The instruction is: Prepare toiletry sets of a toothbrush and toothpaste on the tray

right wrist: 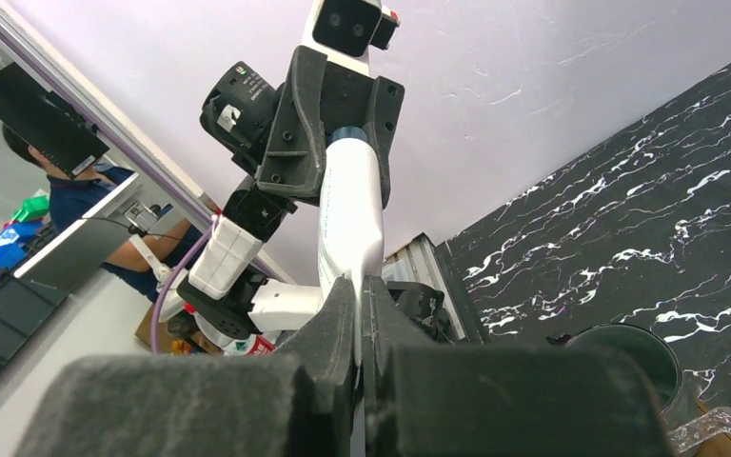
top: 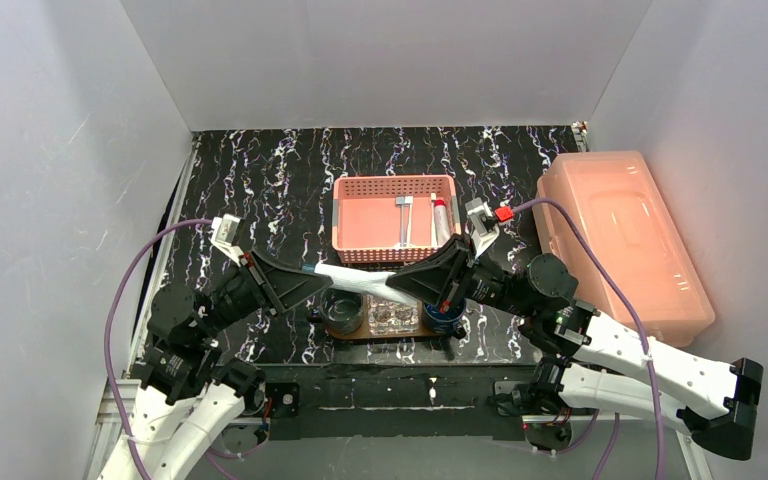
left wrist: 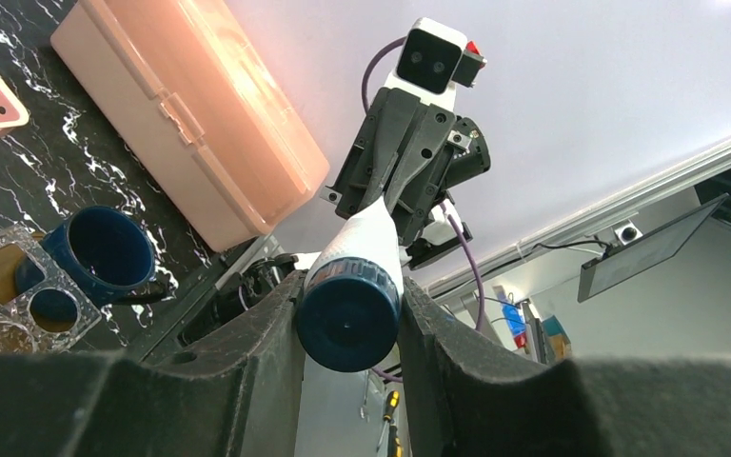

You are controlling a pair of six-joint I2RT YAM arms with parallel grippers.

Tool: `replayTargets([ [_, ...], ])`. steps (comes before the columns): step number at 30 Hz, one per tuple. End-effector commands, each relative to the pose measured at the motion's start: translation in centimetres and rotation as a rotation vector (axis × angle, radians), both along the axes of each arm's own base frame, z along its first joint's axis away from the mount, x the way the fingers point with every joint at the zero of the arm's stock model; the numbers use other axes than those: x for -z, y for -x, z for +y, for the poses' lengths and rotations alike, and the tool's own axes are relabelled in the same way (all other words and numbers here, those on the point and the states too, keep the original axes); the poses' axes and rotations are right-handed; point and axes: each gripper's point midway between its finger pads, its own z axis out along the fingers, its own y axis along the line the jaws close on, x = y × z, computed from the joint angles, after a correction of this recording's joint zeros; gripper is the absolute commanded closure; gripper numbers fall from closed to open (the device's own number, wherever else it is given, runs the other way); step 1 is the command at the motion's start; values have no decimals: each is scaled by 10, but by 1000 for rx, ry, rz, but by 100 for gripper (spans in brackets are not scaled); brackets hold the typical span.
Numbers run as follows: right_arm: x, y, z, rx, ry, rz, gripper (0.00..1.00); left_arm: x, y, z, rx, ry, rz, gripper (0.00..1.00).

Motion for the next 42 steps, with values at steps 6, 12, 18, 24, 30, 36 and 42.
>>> replayTargets([
  [6,-24,0,-8,24,-76,-35,99,14,-4,-3,10,-55,9,43],
  [12,-24,-7,-10,69,-14,-56,99,31,-9,-1,-21,-148,21,28],
  [18,-17,-15,-10,116,108,-85,99,46,-15,9,-89,-279,-7,17],
  [24,-11,-28,-14,182,236,-109,99,64,-24,24,-161,-450,-8,13],
  [30,2,-42,-10,208,453,-131,99,80,-32,41,-227,-596,-6,10],
  [36,13,-54,-8,224,651,-115,99,97,-42,55,-269,-739,32,9],
  [42,27,-62,-11,225,837,-105,99,115,-48,62,-278,-828,53,3],
])
